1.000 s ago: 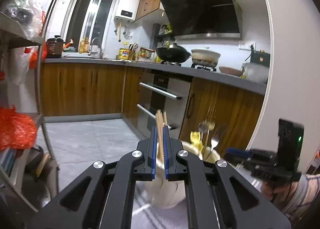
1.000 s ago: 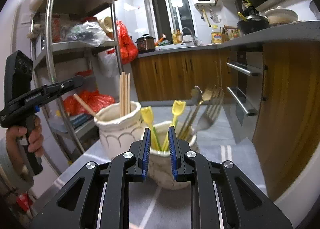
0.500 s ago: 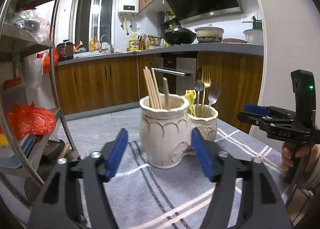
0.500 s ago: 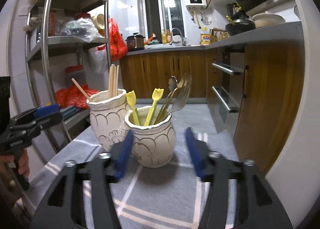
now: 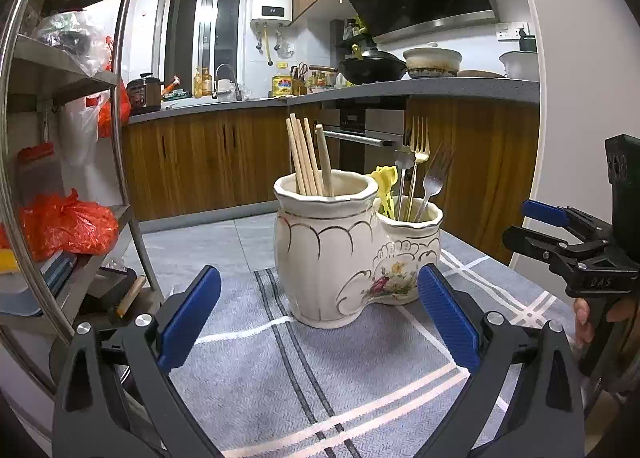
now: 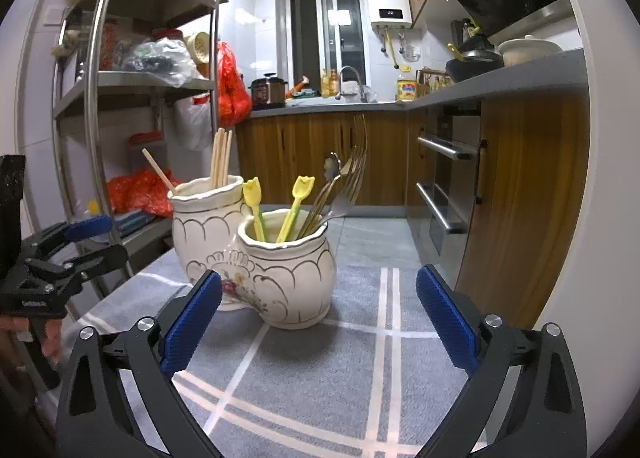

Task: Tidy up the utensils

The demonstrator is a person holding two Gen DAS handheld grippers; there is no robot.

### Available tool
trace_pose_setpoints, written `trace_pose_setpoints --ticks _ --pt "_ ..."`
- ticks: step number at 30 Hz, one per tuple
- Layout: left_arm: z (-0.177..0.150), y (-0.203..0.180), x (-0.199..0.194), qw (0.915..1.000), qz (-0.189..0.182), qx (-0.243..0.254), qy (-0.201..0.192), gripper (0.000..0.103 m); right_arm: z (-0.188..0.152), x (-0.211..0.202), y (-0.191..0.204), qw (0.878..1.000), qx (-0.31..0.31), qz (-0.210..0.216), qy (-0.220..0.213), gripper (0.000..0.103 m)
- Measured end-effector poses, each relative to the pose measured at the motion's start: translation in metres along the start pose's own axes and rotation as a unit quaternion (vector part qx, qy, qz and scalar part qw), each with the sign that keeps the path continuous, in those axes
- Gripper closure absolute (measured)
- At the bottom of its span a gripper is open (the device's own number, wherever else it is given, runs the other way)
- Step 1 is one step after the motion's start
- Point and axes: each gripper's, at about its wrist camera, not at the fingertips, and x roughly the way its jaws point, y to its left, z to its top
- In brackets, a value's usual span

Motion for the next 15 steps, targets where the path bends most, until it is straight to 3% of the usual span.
trace_pose_setpoints --ticks 15 --pt "-0.0023 0.0047 0.0030 0.9999 0.006 -0.012 0.008 0.006 -0.0019 -0.0027 0.0029 1.000 -0.012 -0.001 -0.004 0.005"
